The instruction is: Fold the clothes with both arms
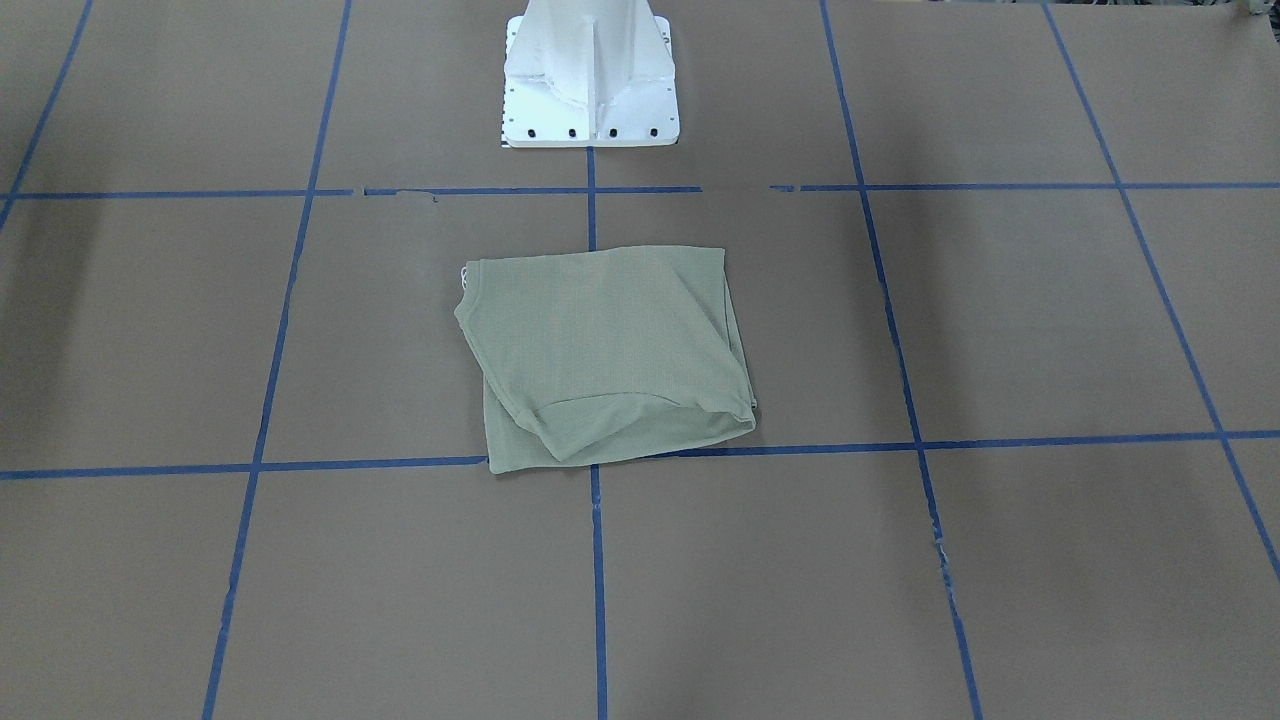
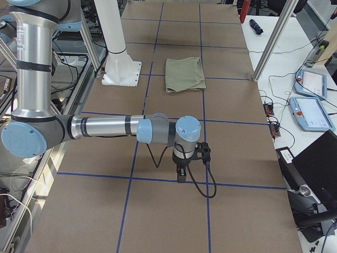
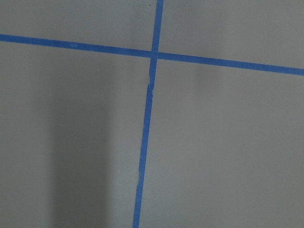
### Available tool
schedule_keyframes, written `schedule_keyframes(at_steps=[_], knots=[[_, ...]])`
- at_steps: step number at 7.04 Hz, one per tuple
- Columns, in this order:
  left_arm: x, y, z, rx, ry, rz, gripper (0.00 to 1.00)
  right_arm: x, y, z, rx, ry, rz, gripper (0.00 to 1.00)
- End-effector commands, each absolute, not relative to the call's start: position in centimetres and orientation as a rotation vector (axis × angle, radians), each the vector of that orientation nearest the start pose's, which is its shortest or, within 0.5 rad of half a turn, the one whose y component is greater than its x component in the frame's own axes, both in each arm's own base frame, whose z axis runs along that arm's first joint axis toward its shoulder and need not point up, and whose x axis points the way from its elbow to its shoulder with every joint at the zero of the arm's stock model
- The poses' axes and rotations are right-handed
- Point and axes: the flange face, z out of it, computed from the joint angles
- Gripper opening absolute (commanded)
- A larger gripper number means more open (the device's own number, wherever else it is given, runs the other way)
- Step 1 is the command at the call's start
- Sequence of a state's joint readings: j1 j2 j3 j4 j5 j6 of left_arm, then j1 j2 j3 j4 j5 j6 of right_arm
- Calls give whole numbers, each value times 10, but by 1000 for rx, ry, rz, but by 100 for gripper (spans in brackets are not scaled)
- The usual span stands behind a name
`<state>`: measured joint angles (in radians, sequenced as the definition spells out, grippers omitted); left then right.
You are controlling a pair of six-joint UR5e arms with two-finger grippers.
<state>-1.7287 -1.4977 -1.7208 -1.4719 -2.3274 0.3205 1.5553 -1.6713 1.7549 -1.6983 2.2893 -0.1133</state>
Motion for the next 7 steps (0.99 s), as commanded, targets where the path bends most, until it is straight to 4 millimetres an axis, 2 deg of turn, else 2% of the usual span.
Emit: schedule_keyframes(at_steps=[1, 2, 7], knots=[[-114, -447, 634, 128, 748, 168, 100, 60, -441, 634, -12, -720, -110, 100], [-97, -451, 635, 107, 752, 189, 100, 60, -441, 634, -13, -720, -109, 100], [-96, -456, 625, 127, 745, 205, 100, 60, -435, 639, -27, -723, -97, 100]])
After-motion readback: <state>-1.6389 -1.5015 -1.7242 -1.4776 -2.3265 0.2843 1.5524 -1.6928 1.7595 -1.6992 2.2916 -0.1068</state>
